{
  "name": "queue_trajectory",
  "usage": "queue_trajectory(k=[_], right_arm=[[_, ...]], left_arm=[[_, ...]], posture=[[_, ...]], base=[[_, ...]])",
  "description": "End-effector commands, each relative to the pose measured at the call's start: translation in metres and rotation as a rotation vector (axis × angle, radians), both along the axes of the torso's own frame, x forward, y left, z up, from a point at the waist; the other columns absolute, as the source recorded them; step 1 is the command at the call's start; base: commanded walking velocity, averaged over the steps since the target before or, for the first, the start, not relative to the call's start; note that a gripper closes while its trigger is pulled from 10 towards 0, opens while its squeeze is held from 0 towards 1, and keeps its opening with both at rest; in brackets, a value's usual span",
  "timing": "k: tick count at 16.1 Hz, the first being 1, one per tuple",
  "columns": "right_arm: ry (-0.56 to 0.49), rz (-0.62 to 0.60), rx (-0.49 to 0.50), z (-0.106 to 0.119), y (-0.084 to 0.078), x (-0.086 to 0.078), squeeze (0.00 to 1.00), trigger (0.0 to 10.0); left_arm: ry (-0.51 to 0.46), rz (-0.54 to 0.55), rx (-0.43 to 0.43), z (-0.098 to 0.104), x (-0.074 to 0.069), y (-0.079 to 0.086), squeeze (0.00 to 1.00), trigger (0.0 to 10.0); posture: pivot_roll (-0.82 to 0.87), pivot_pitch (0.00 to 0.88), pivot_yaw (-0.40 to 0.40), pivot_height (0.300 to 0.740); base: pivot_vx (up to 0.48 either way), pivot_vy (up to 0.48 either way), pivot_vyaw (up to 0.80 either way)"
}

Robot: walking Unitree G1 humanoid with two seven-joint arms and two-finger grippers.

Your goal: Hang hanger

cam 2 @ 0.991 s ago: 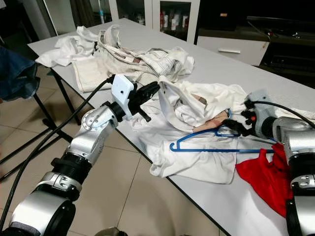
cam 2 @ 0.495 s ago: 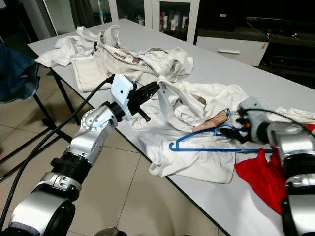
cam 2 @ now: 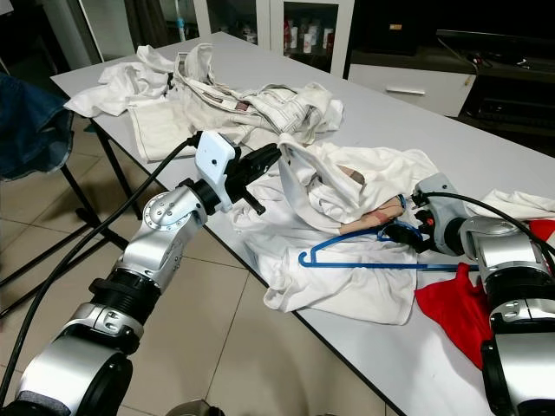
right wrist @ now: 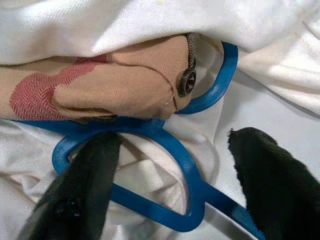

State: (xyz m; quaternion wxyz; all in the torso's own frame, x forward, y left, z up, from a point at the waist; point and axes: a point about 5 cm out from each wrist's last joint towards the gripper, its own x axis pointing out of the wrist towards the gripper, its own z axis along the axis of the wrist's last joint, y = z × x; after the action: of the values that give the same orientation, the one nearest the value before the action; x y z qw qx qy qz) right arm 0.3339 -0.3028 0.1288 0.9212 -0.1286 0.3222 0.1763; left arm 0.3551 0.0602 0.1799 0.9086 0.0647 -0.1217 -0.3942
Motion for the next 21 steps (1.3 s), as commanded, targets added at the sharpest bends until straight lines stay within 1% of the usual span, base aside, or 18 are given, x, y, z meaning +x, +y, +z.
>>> queue_trajectory(k=[1, 3, 4, 8, 12, 13, 16, 17, 18, 19, 20, 21], right_arm=[[-0.015, -0.011, 0.009, 0.004, 0.0, 0.003, 0.0, 0.0], [-0.017, -0.022, -0.005, 0.006, -0.003, 0.003, 0.0, 0.0], [-0.029, -0.057, -0.03, 0.01, -0.009, 0.003, 0.0, 0.0], [-0.076, -0.111, -0.077, 0.02, -0.018, 0.006, 0.0, 0.0], [-0.118, -0.129, -0.077, 0.027, -0.017, 0.01, 0.0, 0.0], [-0.149, -0.144, -0.069, 0.033, -0.016, 0.013, 0.0, 0.0], [-0.163, -0.145, -0.069, 0.035, -0.015, 0.014, 0.0, 0.0], [-0.156, -0.115, -0.145, 0.031, -0.019, 0.01, 0.0, 0.1], [-0.157, -0.103, -0.175, 0.03, -0.022, 0.008, 0.0, 7.4], [-0.171, -0.102, -0.161, 0.033, -0.024, 0.007, 0.0, 10.0], [-0.189, -0.088, -0.149, 0.038, -0.026, 0.007, 0.13, 10.0], [-0.198, -0.079, -0.134, 0.041, -0.027, 0.006, 1.0, 10.0]], left_arm=[[-0.012, 0.002, 0.012, 0.002, -0.001, 0.001, 0.0, 10.0], [-0.011, 0.001, 0.013, 0.002, -0.001, 0.0, 0.0, 10.0], [-0.011, 0.0, 0.012, 0.002, -0.001, 0.0, 0.0, 10.0], [-0.011, 0.0, 0.013, 0.002, 0.0, 0.0, 0.0, 10.0], [-0.012, -0.004, 0.012, 0.001, -0.001, -0.001, 0.0, 10.0], [-0.012, -0.004, 0.012, 0.001, -0.001, -0.001, 0.0, 10.0], [-0.011, -0.007, 0.013, 0.001, -0.001, -0.001, 0.0, 10.0], [-0.011, -0.01, 0.014, 0.001, -0.001, -0.002, 0.0, 10.0], [-0.011, -0.011, 0.014, 0.001, -0.001, -0.002, 0.0, 10.0], [-0.012, -0.012, 0.016, 0.002, -0.001, -0.002, 0.0, 10.0], [-0.013, -0.013, 0.017, 0.002, -0.001, -0.002, 0.0, 10.0], [-0.012, -0.014, 0.018, 0.001, -0.001, -0.002, 0.0, 10.0]], posture=[[-0.02, 0.0, 0.041, 0.723], [-0.02, 0.0, 0.041, 0.723], [-0.02, 0.0, 0.041, 0.723], [-0.02, 0.0, 0.041, 0.723], [-0.03, 0.0, 0.041, 0.723], [-0.03, 0.0, 0.043, 0.723], [-0.03, 0.0, 0.046, 0.723], [-0.03, 0.0, 0.048, 0.723], [-0.03, 0.0, 0.048, 0.723], [-0.03, 0.0, 0.049, 0.723], [-0.03, 0.0, 0.051, 0.723], [-0.03, 0.0, 0.051, 0.723]], base=[[0.0, 0.0, 0.0], [0.0, 0.0, 0.0], [0.0, 0.0, 0.0], [0.0, 0.0, 0.0], [0.0, 0.0, 0.0], [0.0, 0.0, 0.0], [0.0, 0.0, 0.0], [0.0, 0.0, 0.0], [0.0, 0.0, 0.0], [0.0, 0.0, 0.0], [0.0, 0.0, 0.0], [0.0, 0.0, 0.0]])
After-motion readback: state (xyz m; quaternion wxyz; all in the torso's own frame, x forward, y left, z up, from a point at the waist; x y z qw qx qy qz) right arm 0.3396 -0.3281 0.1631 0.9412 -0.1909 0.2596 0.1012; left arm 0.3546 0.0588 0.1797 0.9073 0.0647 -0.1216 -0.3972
